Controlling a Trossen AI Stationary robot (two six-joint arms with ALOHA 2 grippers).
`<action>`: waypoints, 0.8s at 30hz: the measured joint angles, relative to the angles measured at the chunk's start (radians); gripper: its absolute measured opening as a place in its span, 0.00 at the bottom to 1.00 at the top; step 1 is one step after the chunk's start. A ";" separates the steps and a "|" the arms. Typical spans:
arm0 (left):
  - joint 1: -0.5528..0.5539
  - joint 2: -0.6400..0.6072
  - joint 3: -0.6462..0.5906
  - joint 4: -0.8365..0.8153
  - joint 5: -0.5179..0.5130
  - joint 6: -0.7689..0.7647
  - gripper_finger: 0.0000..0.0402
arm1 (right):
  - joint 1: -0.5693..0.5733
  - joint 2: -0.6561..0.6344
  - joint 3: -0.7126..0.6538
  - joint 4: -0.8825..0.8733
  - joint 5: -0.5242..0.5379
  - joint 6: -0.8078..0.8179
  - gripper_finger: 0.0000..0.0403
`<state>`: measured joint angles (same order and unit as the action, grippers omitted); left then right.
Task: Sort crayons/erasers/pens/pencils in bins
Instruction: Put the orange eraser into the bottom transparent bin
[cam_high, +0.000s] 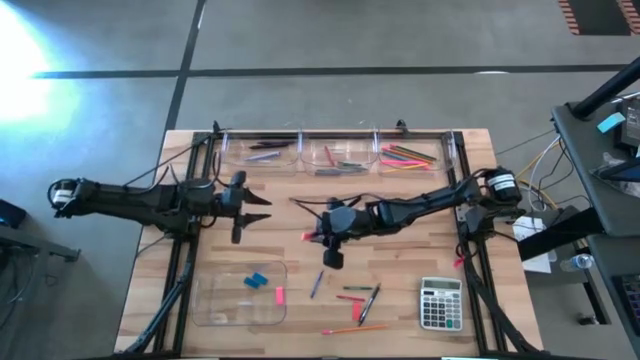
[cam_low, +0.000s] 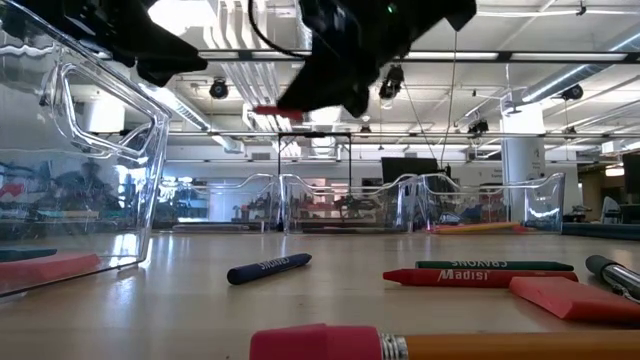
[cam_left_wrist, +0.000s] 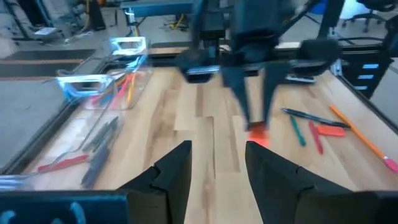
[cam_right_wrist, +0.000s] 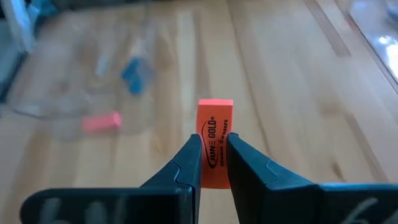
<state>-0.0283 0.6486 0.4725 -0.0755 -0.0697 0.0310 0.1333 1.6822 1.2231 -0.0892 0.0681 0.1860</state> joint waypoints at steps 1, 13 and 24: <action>0.000 -0.014 -0.009 0.003 -0.012 0.000 0.34 | 0.009 0.005 0.014 0.009 0.000 0.000 0.13; 0.000 -0.183 -0.076 -0.042 -0.151 -0.001 0.34 | 0.112 0.214 0.321 0.019 -0.100 -0.030 0.13; 0.000 -0.199 -0.109 -0.039 -0.152 -0.024 0.34 | 0.142 0.426 0.595 -0.088 -0.181 -0.059 0.22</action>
<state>-0.0280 0.4500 0.3634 -0.1143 -0.2218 0.0071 0.2749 2.1083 1.8183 -0.1776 -0.1130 0.1269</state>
